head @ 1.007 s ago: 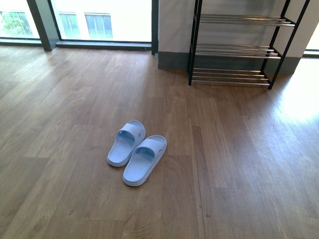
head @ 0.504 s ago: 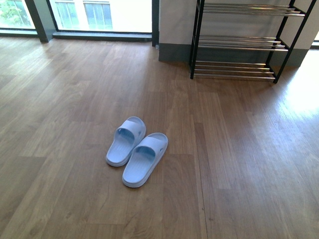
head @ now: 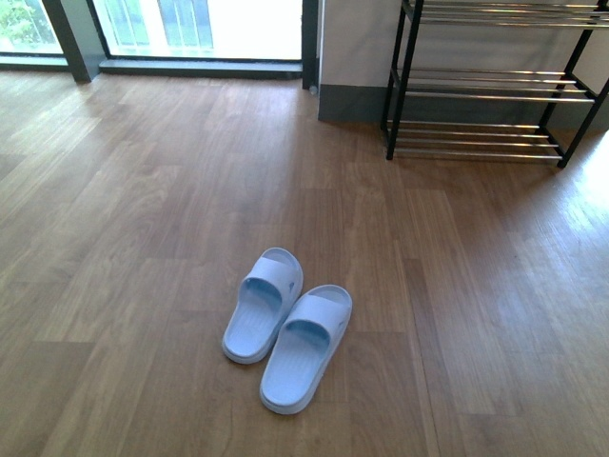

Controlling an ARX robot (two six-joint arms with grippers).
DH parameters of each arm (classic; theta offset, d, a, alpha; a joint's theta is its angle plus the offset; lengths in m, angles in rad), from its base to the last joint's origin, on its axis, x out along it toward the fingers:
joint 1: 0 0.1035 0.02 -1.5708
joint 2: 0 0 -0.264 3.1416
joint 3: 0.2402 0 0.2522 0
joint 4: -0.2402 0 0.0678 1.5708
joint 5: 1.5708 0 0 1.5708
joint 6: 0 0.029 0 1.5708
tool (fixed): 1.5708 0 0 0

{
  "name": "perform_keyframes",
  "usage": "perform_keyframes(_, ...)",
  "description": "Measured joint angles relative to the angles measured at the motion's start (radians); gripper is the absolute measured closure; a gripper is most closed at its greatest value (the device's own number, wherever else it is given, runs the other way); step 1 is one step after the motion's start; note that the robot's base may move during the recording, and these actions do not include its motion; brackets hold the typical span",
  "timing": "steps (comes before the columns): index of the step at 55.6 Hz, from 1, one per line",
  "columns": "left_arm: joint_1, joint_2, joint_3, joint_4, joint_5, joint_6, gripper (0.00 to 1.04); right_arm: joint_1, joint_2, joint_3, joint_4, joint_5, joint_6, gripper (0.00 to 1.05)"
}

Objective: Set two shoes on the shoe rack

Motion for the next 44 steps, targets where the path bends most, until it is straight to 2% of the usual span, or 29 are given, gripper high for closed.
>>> perform_keyframes(32, 0.000, 0.000, 0.000, 0.000, -0.001, 0.000, 0.09, 0.001, 0.002, 0.000, 0.000, -0.002, 0.000, 0.09)
perform_keyframes(37, 0.000, 0.000, 0.000, 0.000, -0.001, 0.000, 0.09, 0.072, 0.092, 0.005, 0.038, 0.268, -0.004, 0.09)
perform_keyframes(40, 0.000, 0.000, 0.000, 0.000, -0.001, 0.000, 0.09, 0.057, 0.198, 0.005, 0.093, 0.315, -0.020, 0.09)
perform_keyframes(44, 0.000, 0.000, 0.000, 0.000, -0.001, 0.000, 0.09, 0.010, 0.363, 0.011, 0.199, 0.278, -0.019, 0.09)
